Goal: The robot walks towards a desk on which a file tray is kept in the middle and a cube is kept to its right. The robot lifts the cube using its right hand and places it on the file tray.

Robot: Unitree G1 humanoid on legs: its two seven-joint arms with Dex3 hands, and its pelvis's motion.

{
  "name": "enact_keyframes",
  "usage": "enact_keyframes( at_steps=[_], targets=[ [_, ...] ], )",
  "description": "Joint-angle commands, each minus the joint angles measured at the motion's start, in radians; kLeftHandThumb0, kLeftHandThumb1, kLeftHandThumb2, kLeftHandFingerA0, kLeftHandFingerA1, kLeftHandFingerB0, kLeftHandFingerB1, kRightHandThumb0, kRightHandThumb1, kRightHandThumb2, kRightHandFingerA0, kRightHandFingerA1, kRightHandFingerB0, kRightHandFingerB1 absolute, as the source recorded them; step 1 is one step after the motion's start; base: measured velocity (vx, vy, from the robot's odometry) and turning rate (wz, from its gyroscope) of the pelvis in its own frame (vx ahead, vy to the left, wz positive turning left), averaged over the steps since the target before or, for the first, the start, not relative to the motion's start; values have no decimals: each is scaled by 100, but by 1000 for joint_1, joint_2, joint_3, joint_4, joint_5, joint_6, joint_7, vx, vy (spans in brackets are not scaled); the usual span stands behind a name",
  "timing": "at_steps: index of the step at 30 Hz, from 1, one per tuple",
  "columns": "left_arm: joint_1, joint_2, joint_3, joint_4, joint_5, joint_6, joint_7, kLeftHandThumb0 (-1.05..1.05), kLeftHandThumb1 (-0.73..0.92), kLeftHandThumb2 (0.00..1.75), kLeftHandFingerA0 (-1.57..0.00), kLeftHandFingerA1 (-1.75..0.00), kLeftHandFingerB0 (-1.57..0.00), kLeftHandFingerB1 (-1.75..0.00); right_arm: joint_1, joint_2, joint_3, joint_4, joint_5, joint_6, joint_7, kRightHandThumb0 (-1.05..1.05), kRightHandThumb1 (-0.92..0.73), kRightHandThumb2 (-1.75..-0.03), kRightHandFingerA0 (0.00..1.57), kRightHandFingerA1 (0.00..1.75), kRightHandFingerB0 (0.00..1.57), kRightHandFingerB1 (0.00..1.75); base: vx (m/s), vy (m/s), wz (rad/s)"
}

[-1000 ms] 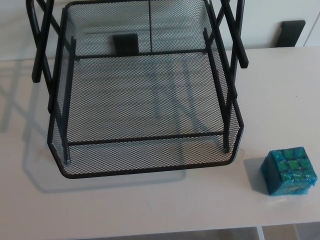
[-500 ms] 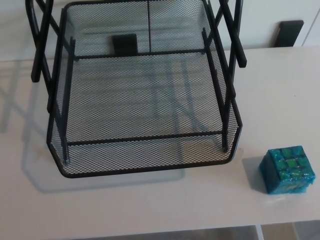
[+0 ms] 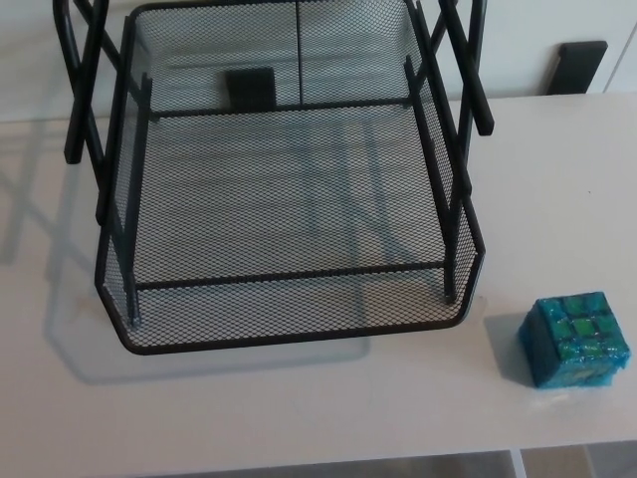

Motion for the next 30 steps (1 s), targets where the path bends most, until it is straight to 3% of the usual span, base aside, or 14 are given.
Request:
enact_keyframes(
  at_steps=[1,12,13,15,16,17,18,19,20,21,25,27,28,30],
  targets=[
    [-1,3,0,2,3,-4,12,-105,73,61,-11,-110,-12,-95,-3,-10,-1,1,-6,7,-5,-53,-75,-62,37,51,28,35,0,0,0],
    [-4,4,-6,2,7,-4,12,-105,73,61,-11,-110,-12,-95,9,-7,-6,2,-2,4,-6,-53,-75,-62,37,51,28,35,0,0,0],
    [40,74,78,-31,-60,-112,-18,-93,67,61,-60,-84,-48,-74,110,-79,-133,-165,131,-94,139,-77,-25,-69,60,92,39,81,0,0,0],
    [138,203,263,-125,-194,-249,-52,-97,73,63,-48,-99,-36,-83,239,-236,-344,-391,313,-220,346,-79,-40,-53,47,109,23,103,0,0,0],
    [170,226,327,-163,-229,-235,-47,-92,56,114,-57,-102,-19,-77,196,-274,-376,-329,311,-212,336,-82,-40,-53,37,116,14,109,0,0,0],
    [198,243,388,-192,-258,-230,-46,-92,56,114,-57,-102,-19,-77,145,-300,-410,-249,319,-215,328,-82,-40,-53,37,116,14,109,0,0,0],
    [196,269,441,-171,-271,-223,19,-100,84,66,-47,-122,-23,-103,104,-353,-446,-197,323,-199,297,-84,-42,-52,54,115,15,110,0,0,0],
    [146,304,624,-86,-417,-193,60,-105,70,124,-64,-124,-19,-84,83,-445,-538,-214,356,-160,245,-98,-35,-76,39,123,21,99,0,0,0],
    [89,323,786,-59,-549,-118,91,-101,82,66,-24,-134,-7,-106,102,-481,-597,-248,367,-172,227,-84,-35,-92,42,110,0,79,0,0,0],
    [57,341,855,-37,-594,-116,152,-95,89,66,-17,-130,-10,-104,92,-501,-644,-251,394,-137,228,-94,-58,-52,4,139,5,111,0,0,0],
    [65,389,957,17,-603,-150,293,-89,92,67,0,-121,0,-87,114,-489,-784,-253,453,-178,182,-95,-62,-56,2,151,0,104,0,0,2],
    [99,376,945,24,-561,-169,284,-90,92,61,-10,-129,-1,-107,154,-474,-797,-273,432,-189,177,-98,-62,-55,9,140,6,107,0,0,0],
    [159,372,894,30,-501,-142,233,-98,92,58,-10,-150,-1,-127,189,-461,-767,-312,393,-128,193,-82,-40,-93,41,103,2,76,0,0,0],
    [202,358,831,45,-419,-126,235,-95,88,66,-28,-152,-44,-161,172,-441,-756,-298,391,-81,228,-84,-50,-50,10,137,7,114,0,0,0]
  ],
)
